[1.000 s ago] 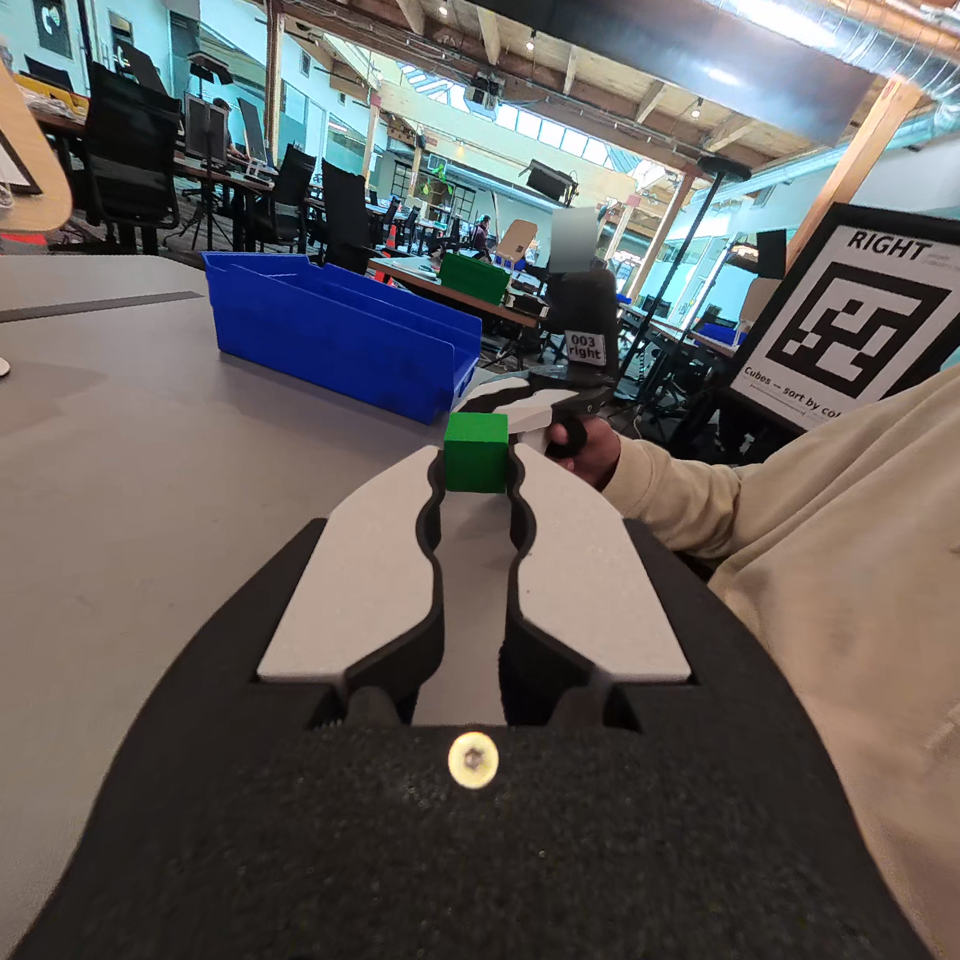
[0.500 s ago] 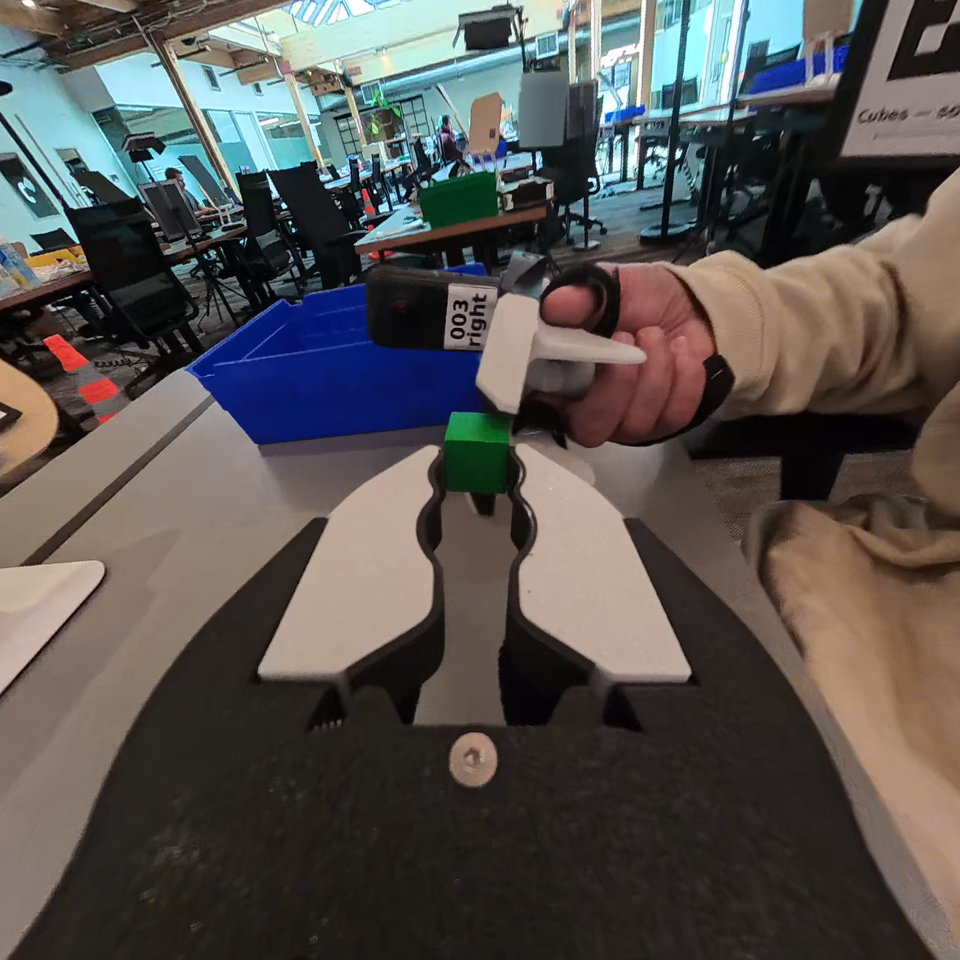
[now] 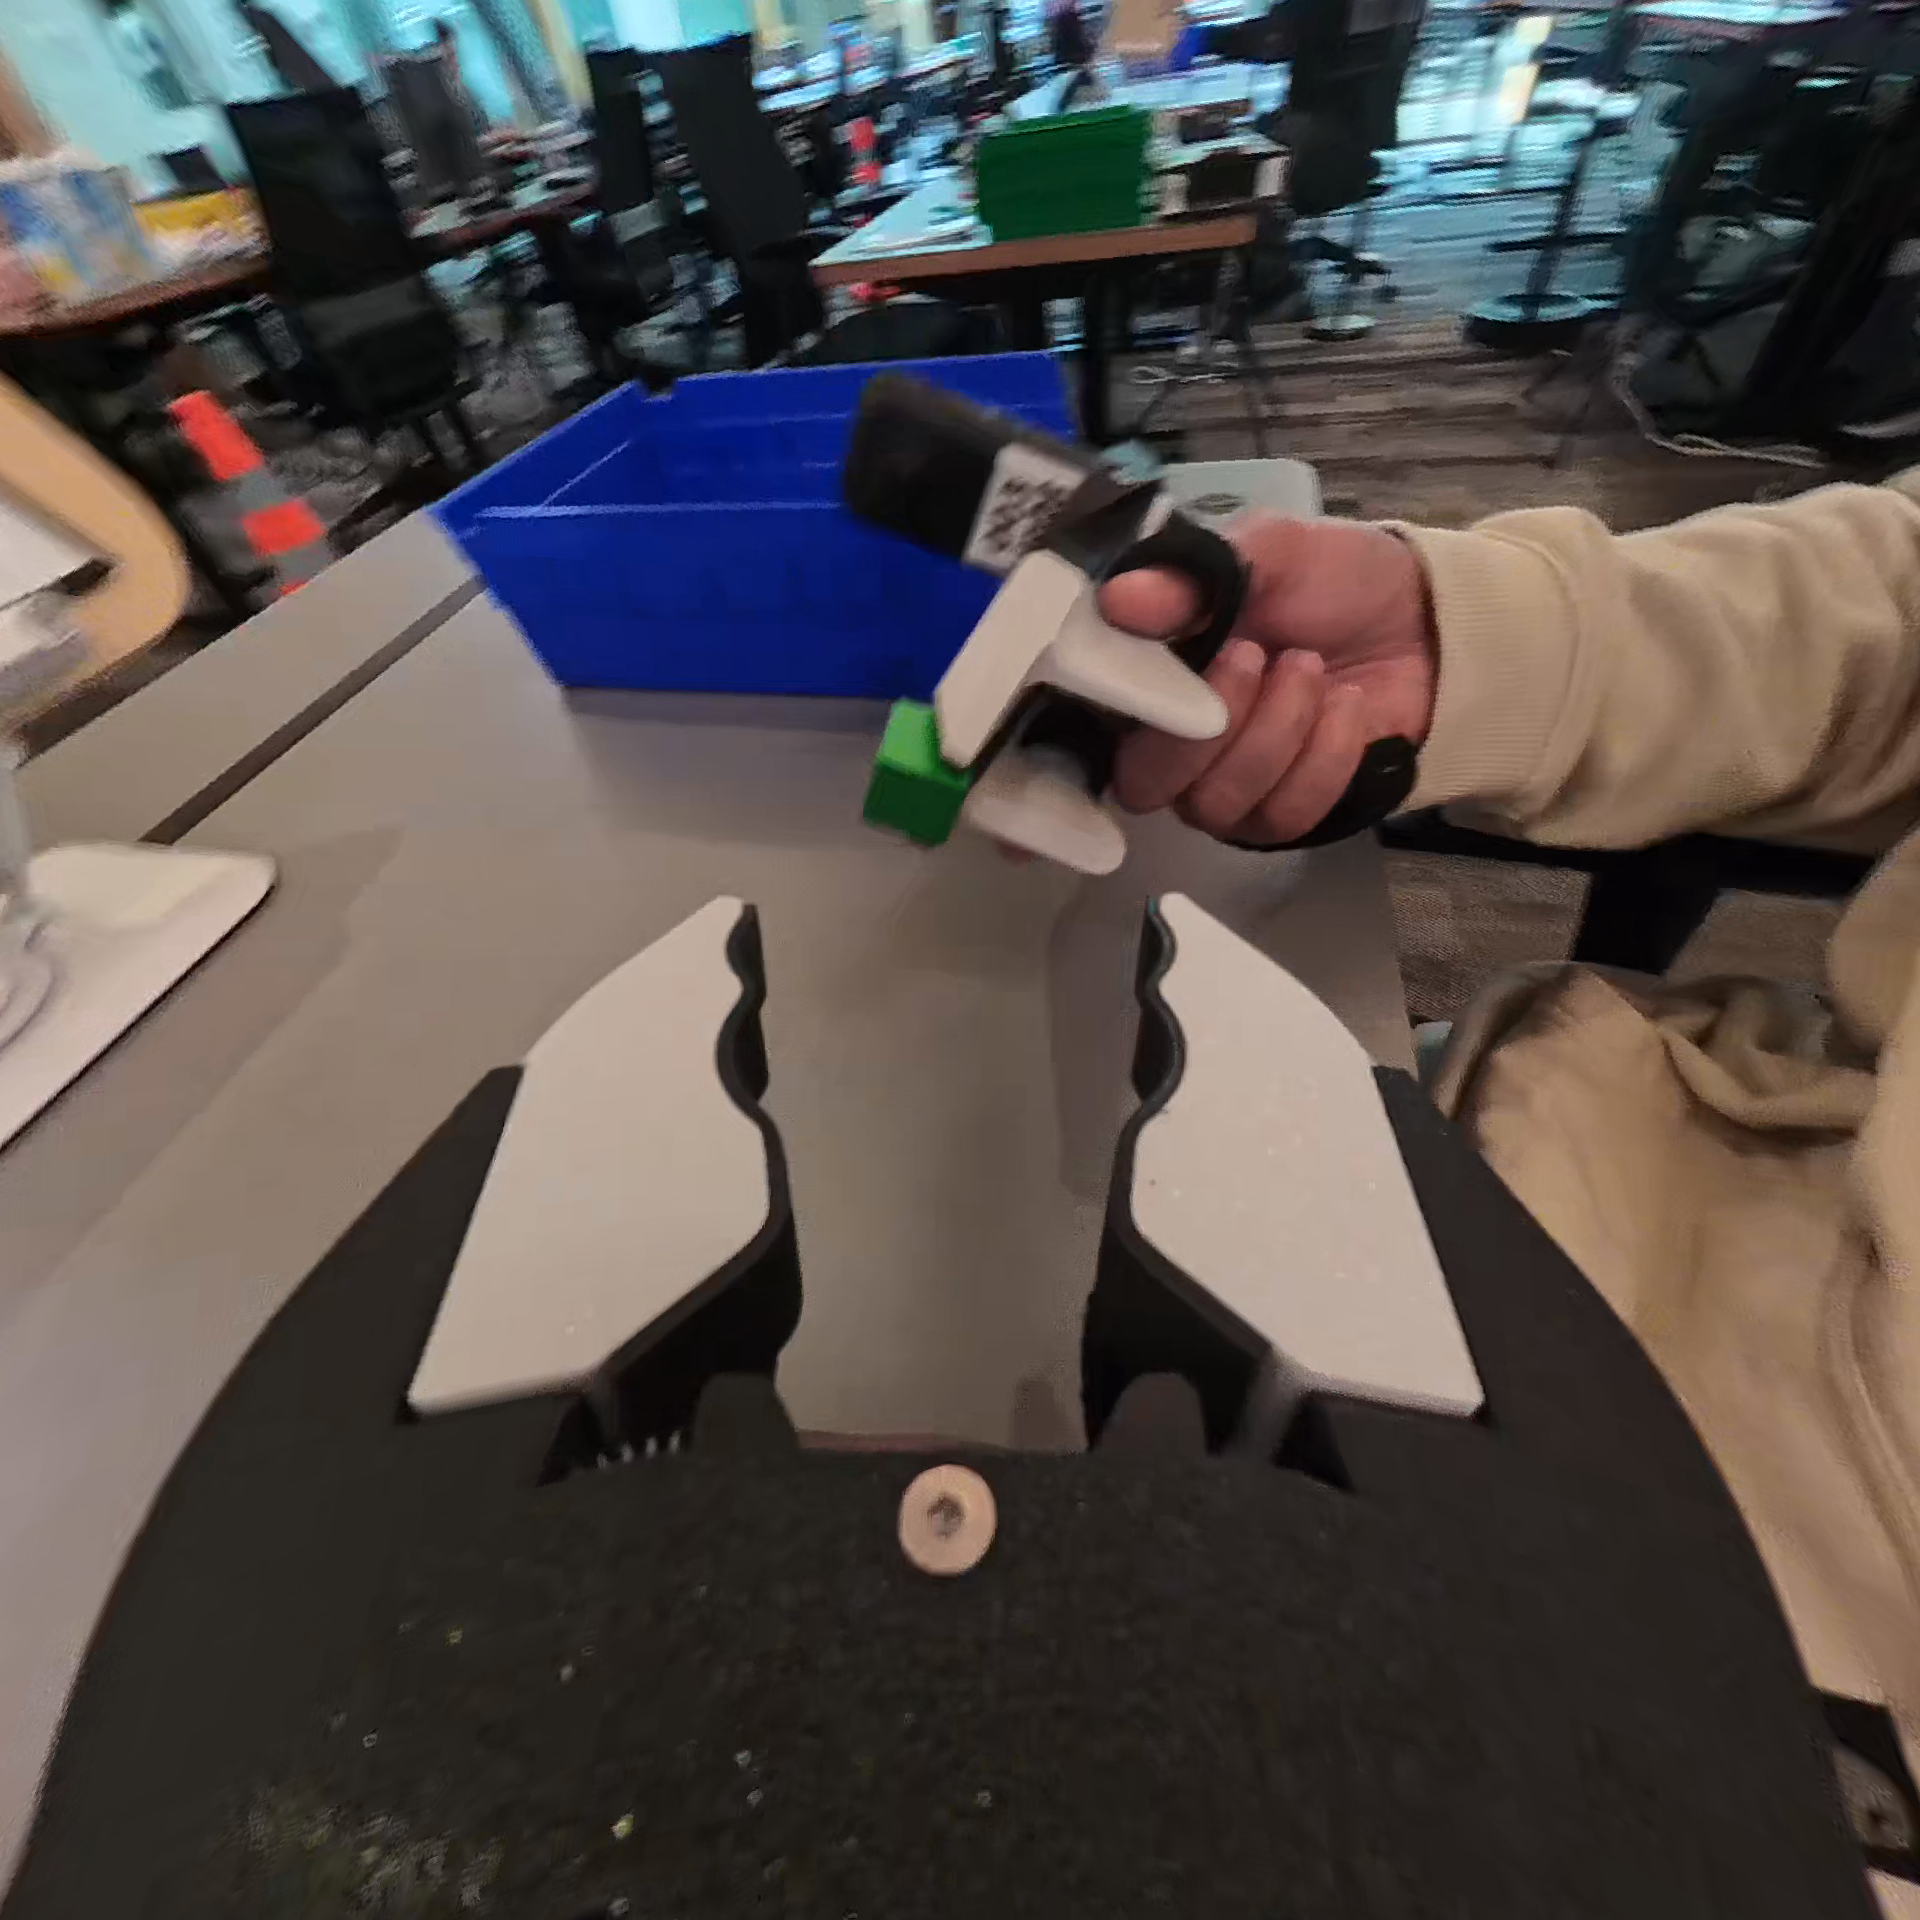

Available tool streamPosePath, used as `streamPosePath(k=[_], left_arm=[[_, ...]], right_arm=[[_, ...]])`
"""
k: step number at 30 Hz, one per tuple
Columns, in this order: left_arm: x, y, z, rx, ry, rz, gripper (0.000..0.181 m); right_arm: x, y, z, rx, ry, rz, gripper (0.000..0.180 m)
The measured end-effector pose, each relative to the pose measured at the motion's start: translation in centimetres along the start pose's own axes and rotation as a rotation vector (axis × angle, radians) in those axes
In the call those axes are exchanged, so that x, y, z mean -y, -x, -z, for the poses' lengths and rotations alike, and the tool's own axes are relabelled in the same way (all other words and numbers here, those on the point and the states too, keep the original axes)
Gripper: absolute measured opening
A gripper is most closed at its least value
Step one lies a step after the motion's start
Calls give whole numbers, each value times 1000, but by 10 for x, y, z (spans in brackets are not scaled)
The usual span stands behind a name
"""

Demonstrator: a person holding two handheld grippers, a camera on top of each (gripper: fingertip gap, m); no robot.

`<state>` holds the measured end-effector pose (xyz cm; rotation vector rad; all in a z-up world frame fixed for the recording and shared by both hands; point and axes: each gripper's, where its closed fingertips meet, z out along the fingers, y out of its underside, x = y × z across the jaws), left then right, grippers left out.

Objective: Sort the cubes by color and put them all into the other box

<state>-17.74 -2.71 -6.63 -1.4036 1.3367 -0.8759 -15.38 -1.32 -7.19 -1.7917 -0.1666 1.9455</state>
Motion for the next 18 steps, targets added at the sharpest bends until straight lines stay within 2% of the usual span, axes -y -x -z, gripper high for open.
streamPosePath(k=[3,5,8,11,13,16,18], left_arm=[[-11,13,25,228,4,133,75],[-31,26,43,427,28,228,70],[-58,33,62,609,144,232,70],[-55,30,66,621,148,184,69],[-50,29,67,623,134,171,68],[-49,25,67,616,132,160,67],[-50,24,66,610,148,148,67]], right_arm=[[0,1,13,-104,-9,196,22],[0,-6,23,-224,-22,341,22],[-1,-18,37,-371,-51,496,22],[-4,-13,41,-406,-33,572,22],[6,9,51,-441,-25,703,22],[56,43,115,-714,-73,925,22],[88,41,177,-958,0,944,22]])
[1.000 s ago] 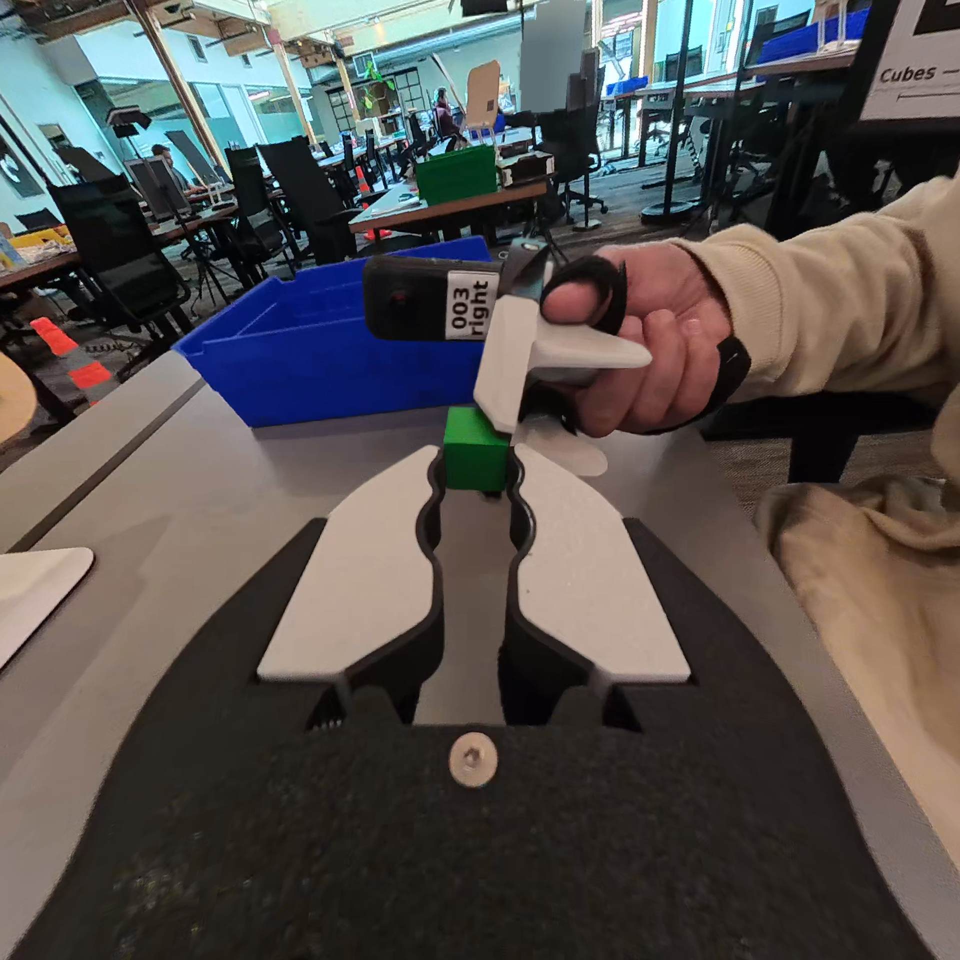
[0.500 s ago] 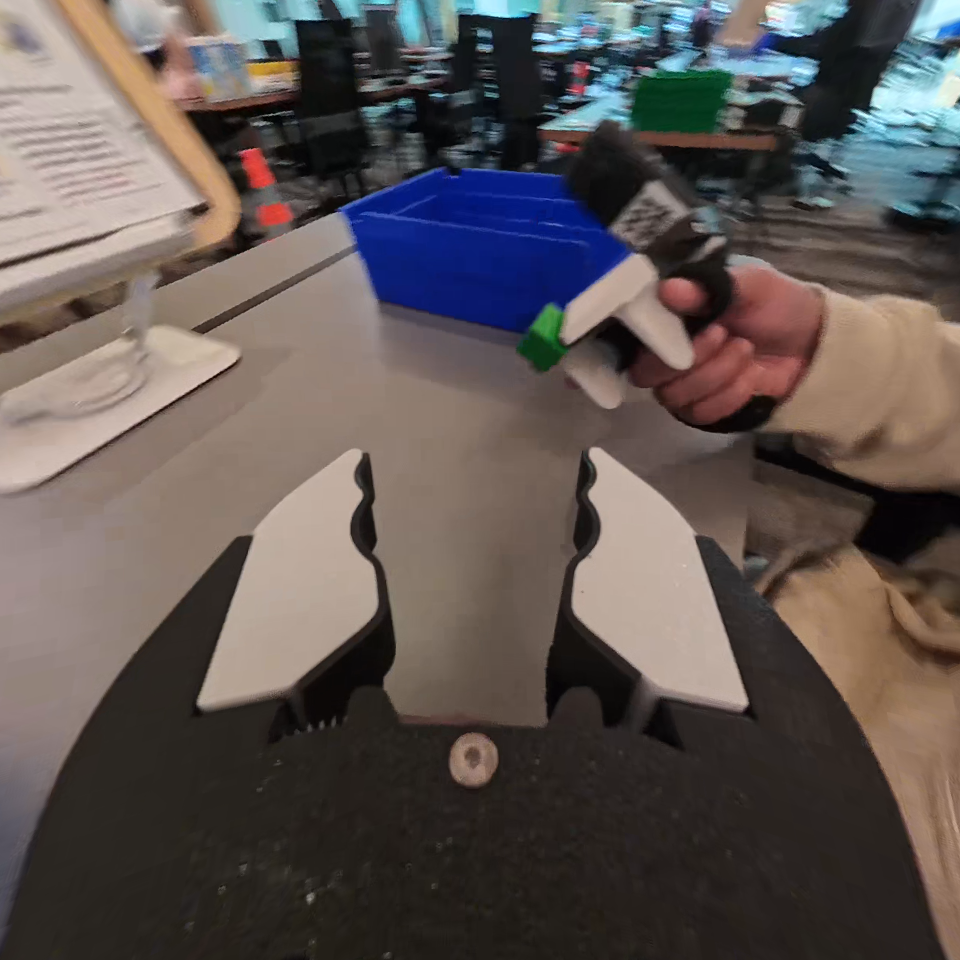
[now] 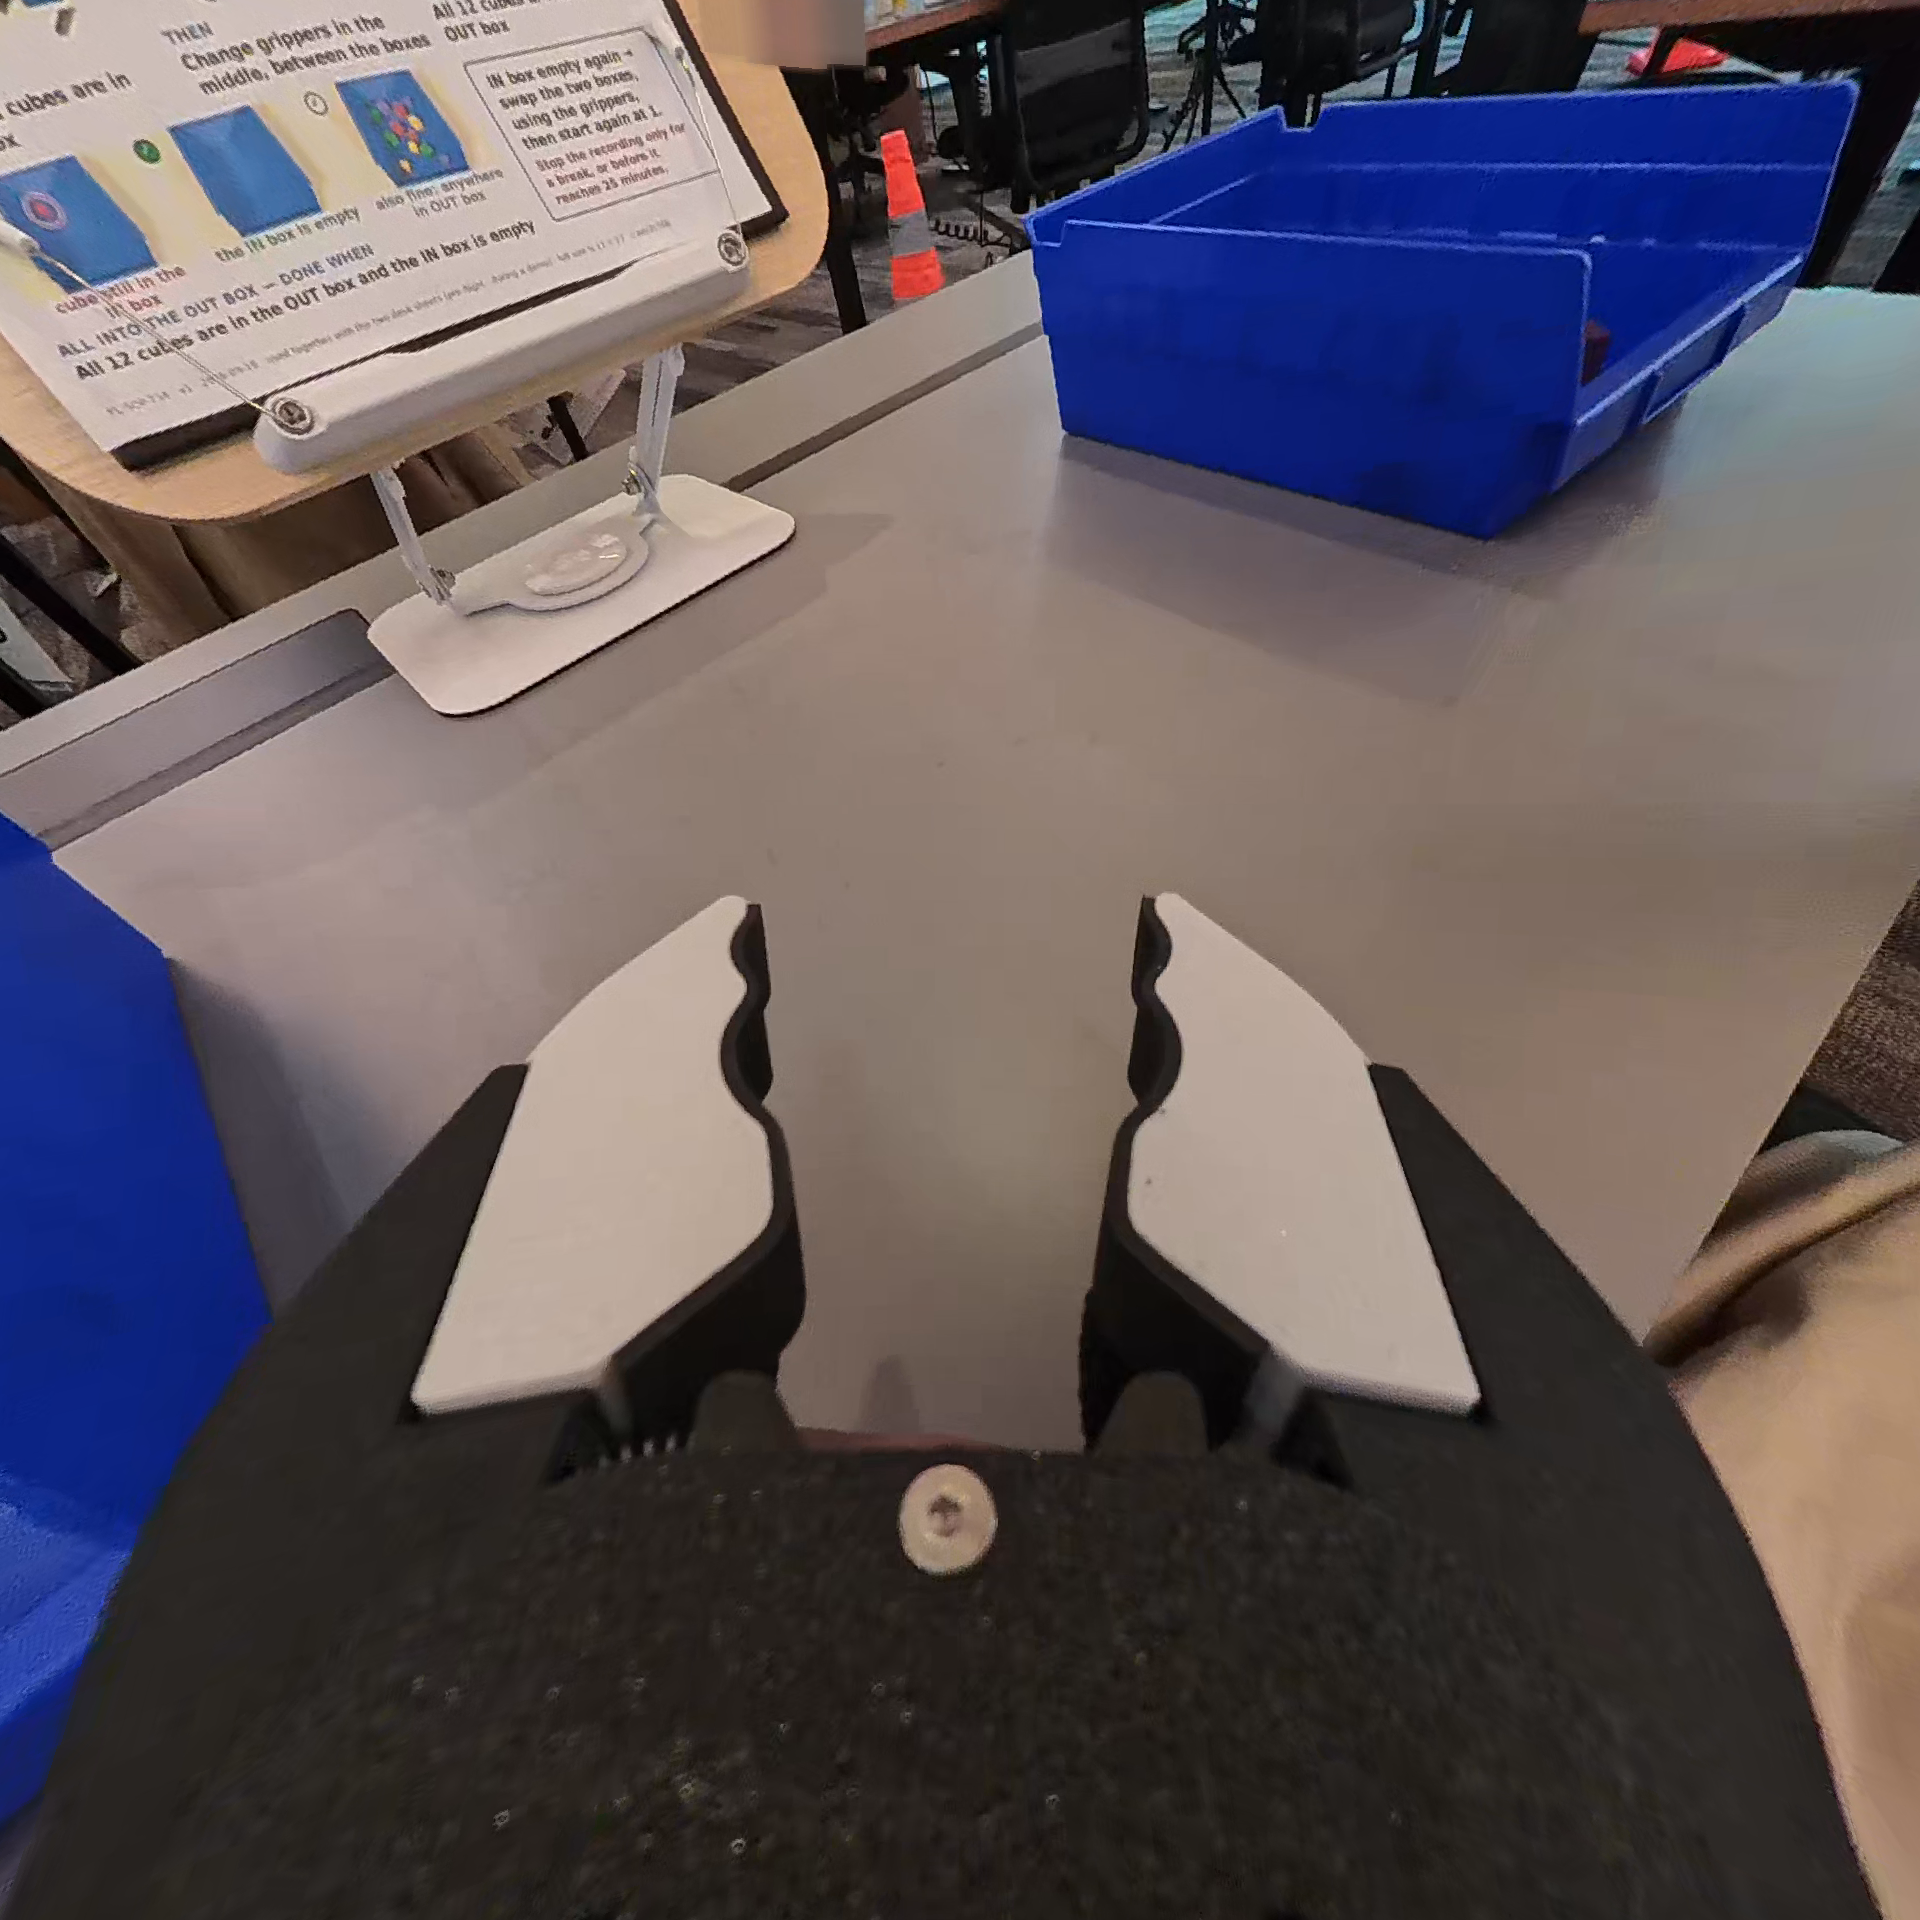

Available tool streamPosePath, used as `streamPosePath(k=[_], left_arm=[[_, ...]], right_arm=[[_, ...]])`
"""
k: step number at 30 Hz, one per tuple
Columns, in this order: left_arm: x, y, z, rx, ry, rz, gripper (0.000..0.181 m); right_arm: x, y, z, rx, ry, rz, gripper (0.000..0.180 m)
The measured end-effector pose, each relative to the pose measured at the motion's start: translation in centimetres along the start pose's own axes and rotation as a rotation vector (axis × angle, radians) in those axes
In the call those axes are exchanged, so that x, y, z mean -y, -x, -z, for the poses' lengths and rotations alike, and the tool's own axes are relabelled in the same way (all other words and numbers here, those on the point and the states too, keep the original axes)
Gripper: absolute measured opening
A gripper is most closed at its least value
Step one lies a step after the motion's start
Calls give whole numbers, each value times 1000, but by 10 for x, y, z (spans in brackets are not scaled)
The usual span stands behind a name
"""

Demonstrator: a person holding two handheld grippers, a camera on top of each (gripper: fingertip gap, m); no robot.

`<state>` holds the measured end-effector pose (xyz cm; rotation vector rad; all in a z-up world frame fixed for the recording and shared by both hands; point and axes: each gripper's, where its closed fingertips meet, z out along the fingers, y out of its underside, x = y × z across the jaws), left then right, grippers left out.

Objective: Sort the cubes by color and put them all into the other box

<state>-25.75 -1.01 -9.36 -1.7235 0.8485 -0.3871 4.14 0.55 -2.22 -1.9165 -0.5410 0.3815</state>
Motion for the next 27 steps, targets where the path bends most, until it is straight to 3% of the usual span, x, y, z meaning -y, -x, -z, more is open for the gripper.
streamPosePath(k=[2,4,7,11,15,19,27], left_arm=[[1,-1,-1,-11,1,0,67],[1,-5,-4,-38,4,13,67],[-3,-9,-9,-54,36,27,67],[-8,-14,-11,-50,56,7,67],[-13,-20,-11,-53,73,-27,67],[-19,-24,-11,-61,88,-43,67],[-22,-18,-14,-43,121,6,68]], right_arm=[[-26,-60,7,-93,230,76,22],[-60,-99,-4,-43,456,121,22],[-105,-132,-28,16,743,126,23],[-135,-134,-55,104,966,345,23],[-135,-116,-77,248,920,428,23],[-145,-94,-71,381,930,471,23],[-151,-94,-69,354,953,402,27]])
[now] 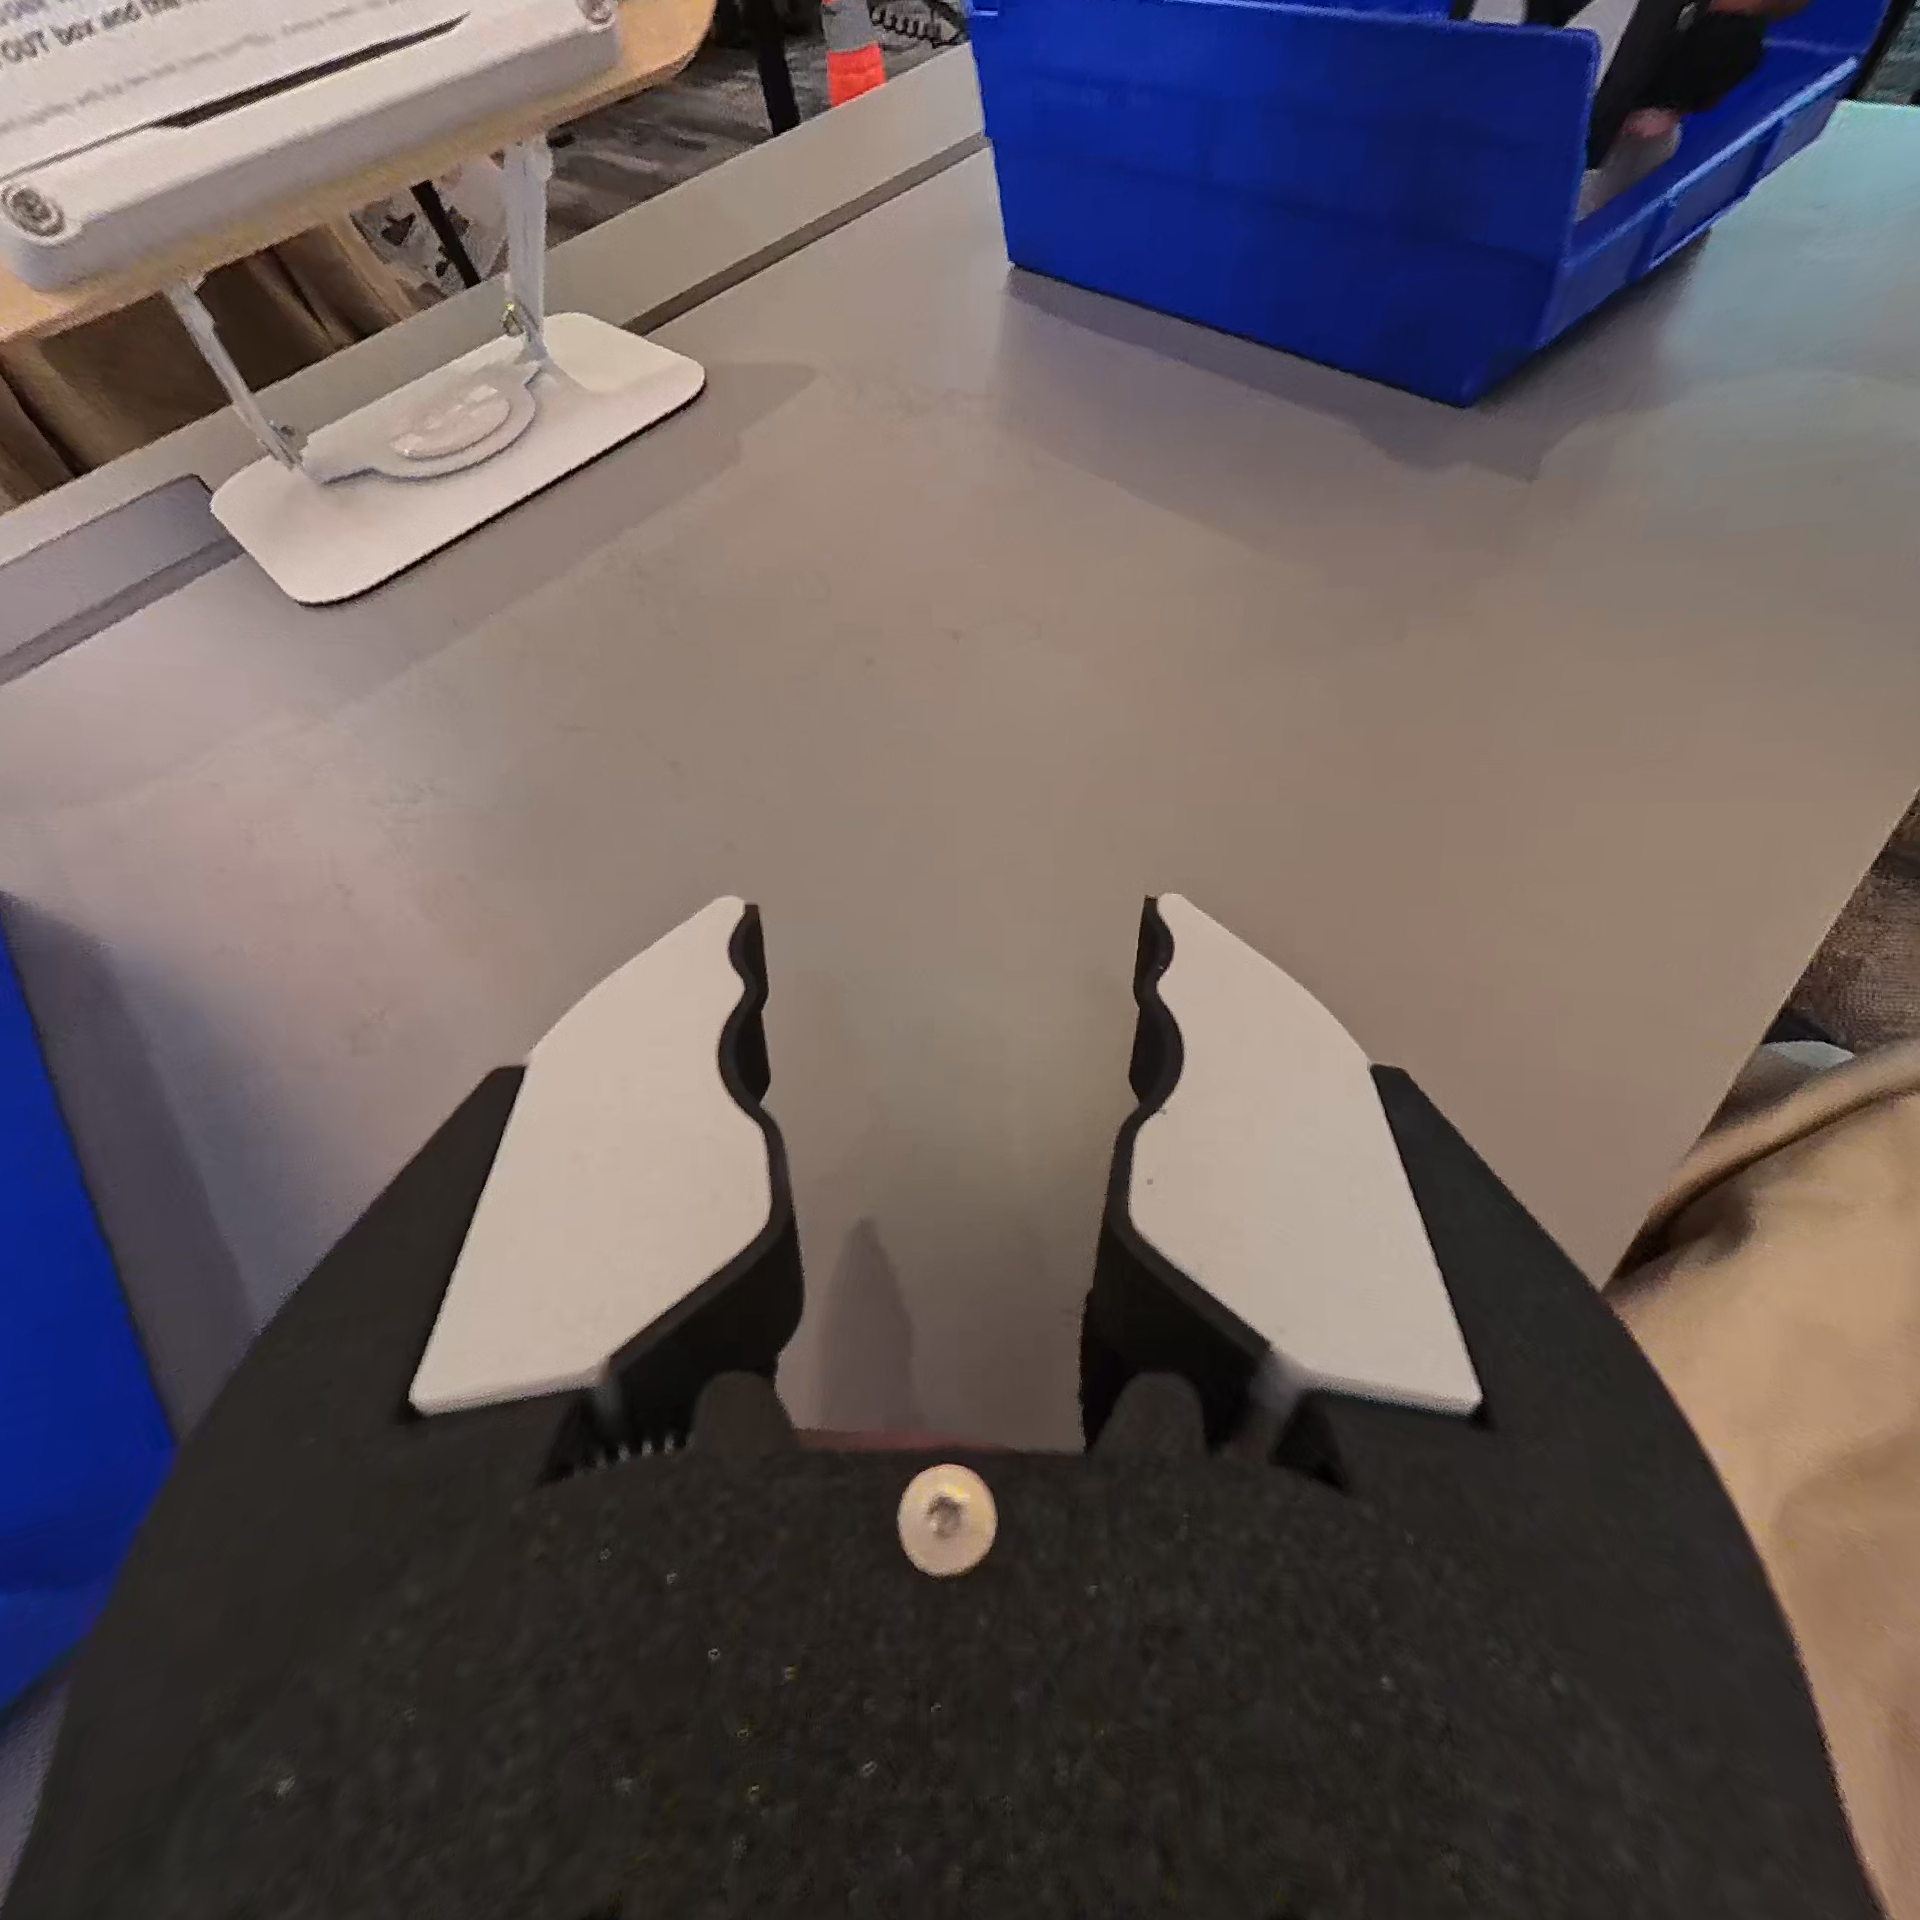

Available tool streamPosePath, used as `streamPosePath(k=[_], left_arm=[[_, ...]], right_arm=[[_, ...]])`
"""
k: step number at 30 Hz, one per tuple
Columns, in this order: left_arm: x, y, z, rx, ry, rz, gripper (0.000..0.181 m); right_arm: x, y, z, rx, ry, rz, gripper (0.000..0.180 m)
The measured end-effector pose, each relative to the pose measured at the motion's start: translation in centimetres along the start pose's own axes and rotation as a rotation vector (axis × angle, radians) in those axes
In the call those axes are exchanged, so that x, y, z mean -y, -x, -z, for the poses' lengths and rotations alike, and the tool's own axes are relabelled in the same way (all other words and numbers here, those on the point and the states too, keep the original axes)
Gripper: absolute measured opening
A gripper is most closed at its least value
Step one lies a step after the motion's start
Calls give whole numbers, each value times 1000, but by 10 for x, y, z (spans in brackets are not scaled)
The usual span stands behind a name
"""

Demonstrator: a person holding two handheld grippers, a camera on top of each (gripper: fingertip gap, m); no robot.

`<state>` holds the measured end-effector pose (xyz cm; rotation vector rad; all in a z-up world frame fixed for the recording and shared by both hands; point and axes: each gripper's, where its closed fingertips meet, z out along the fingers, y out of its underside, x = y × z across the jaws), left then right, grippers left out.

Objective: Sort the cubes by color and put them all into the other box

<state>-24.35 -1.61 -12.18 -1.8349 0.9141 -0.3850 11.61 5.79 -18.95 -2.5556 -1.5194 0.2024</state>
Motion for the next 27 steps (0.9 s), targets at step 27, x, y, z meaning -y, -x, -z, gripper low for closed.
streamPosePath(k=[27], left_arm=[[-1,9,3,29,12,74,66]], right_arm=[[169,197,31,-389,-997,-266,54]])
